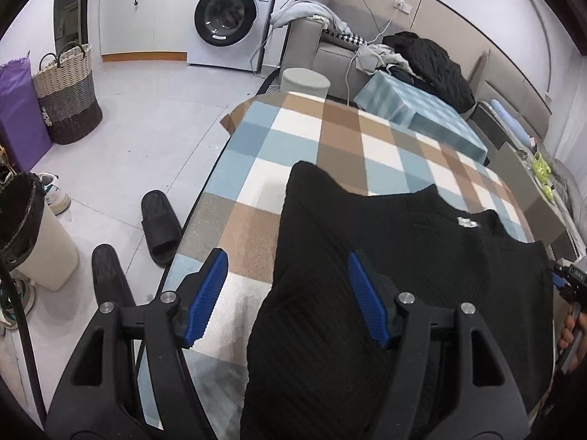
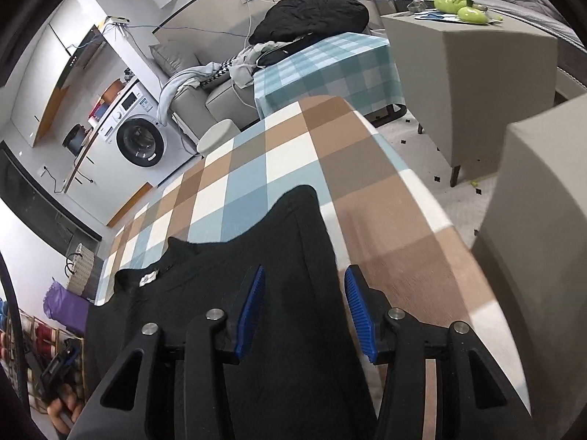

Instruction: Fold small clothes

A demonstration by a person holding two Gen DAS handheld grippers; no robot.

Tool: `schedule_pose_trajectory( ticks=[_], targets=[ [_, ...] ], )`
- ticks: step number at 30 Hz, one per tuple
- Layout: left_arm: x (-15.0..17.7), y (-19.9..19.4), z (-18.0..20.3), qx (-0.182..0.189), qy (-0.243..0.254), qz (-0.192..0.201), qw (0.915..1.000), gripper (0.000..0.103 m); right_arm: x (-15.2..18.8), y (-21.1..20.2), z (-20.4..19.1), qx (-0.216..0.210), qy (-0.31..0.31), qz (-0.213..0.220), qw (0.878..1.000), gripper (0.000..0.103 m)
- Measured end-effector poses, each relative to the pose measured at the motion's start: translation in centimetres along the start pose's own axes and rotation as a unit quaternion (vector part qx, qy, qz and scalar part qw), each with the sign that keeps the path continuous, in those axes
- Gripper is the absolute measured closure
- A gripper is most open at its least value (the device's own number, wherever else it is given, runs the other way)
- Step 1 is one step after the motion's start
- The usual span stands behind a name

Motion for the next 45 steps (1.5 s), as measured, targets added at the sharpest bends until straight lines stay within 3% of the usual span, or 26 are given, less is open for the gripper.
schedule_pose_trajectory(
  ticks=[5,7,8,10,15,18,19,23,26,28,30,36,43,45],
  targets=[
    [0.6,0.5,-0.5,-0.003,-0.001,-0.012,0.9999,0.038,-0.7,0.0,-1.6,0.035,-0.057,0.031,0.997,0.093],
    [0.9,0.5,-0.8,-0.001,-0.002,-0.013,0.9999,0.038,-0.9,-1.4,-1.5,0.018,-0.05,0.07,0.996,0.097],
    [1.0,0.5,-1.0,-0.003,-0.003,-0.014,0.9999,0.038,-1.0,-2.0,-1.3,0.029,-0.043,0.084,0.995,0.098],
    [1.4,0.5,-1.3,-0.005,-0.004,-0.018,0.9998,0.038,-1.2,-2.4,-1.0,0.045,-0.026,0.097,0.994,0.097],
    [4.5,-0.8,-2.0,-0.006,-0.001,-0.024,0.9997,0.038,-0.9,-1.6,-0.9,0.043,-0.015,0.046,0.998,0.087],
    [7.0,-1.4,-2.5,-0.011,-0.002,-0.033,0.9994,0.038,1.1,-2.8,-1.2,0.008,-0.023,0.039,0.999,0.062],
    [8.1,-1.5,-2.6,-0.009,0.0,-0.041,0.9991,0.038,2.0,-3.3,-1.3,-0.005,-0.026,0.035,0.999,0.059],
    [11.2,-2.3,-2.2,-0.015,0.023,-0.043,0.9987,0.038,5.9,-4.4,-2.5,-0.012,-0.061,0.015,0.998,0.059],
    [12.5,-2.8,-2.0,-0.028,0.033,-0.036,0.9984,0.055,8.8,-5.1,-3.1,-0.011,-0.08,0.005,0.997,0.059],
    [13.1,-3.1,-2.0,-0.035,0.042,-0.034,0.998,0.09,10.0,-5.3,-3.4,-0.013,-0.09,0.002,0.996,0.059],
    [13.5,-3.4,-1.8,-0.006,0.044,-0.034,0.9984,0.1,11.2,-5.7,-3.6,-0.006,-0.097,0.004,0.995,0.059],
    [14.0,-6.8,-2.4,-0.005,0.025,0.016,0.9995,0.101,13.0,-6.6,-2.6,0.001,-0.09,0.003,0.996,0.059],
    [15.0,-7.3,-3.0,0.0,0.019,0.005,0.9998,0.1,14.4,-7.1,0.5,0.008,-0.061,-0.015,0.998,0.059],
    [15.3,-7.5,-3.0,0.001,0.017,-0.002,0.9999,0.093,15.5,-7.9,1.7,-0.001,-0.051,-0.021,0.998,0.058]
  ],
)
Point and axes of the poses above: each gripper's, at about its wrist camera, not at the fingertips, and y roughly the way its jaws point, z to its right, x to its underside, the point moved 5 cm from there along y, roughly the way its jaws point, and after that the axes turned 14 degrees about -z, right-handed, at the moved point
